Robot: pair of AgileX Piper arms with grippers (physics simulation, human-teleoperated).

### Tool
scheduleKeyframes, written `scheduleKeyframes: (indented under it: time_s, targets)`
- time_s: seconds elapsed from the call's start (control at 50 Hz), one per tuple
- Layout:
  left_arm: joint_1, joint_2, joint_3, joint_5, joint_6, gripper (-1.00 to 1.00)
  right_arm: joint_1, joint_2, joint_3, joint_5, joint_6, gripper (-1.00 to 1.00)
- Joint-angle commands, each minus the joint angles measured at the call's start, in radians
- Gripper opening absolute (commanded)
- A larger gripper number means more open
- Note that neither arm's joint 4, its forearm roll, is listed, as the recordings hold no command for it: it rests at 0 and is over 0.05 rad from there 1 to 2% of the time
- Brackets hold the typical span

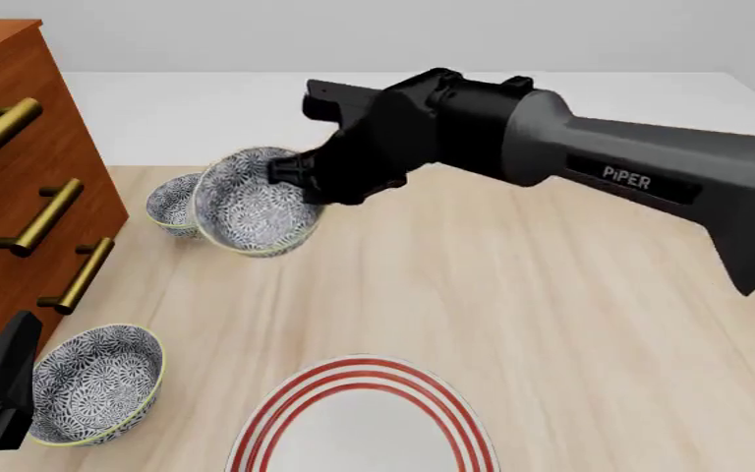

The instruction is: Pick up the bowl and put it in the middle on the plate.

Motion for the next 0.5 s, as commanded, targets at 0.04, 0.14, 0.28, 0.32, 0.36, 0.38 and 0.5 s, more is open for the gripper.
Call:
scheduleKeyframes:
  time_s: [0.04, 0.14, 0.28, 0.32, 0.36, 0.38, 0.5]
  targets:
    - [0.000, 0.000, 0.000, 0.000, 0.000, 1.00, -0.028, -0.339, 0.279, -0.052, 0.001, -1.00]
    - [0.000, 0.000, 0.000, 0.000, 0.000, 1.00, -0.037, -0.443, 0.387, -0.062, -0.002, -1.00]
    - [0.000, 0.000, 0.000, 0.000, 0.000, 1.00, -0.035, -0.572, 0.515, -0.058, -0.003, -1.00]
    - [0.000, 0.000, 0.000, 0.000, 0.000, 1.00, -0.044, -0.601, 0.544, -0.053, -0.013, -1.00]
    - [0.000, 0.000, 0.000, 0.000, 0.000, 1.00, -0.047, -0.614, 0.560, -0.050, -0.022, -1.00]
    - [0.000, 0.000, 0.000, 0.000, 0.000, 1.00, -0.048, -0.617, 0.570, -0.050, -0.024, -1.00]
    - [0.000, 0.000, 0.000, 0.000, 0.000, 1.00, -0.050, -0.633, 0.653, -0.073, -0.011, -1.00]
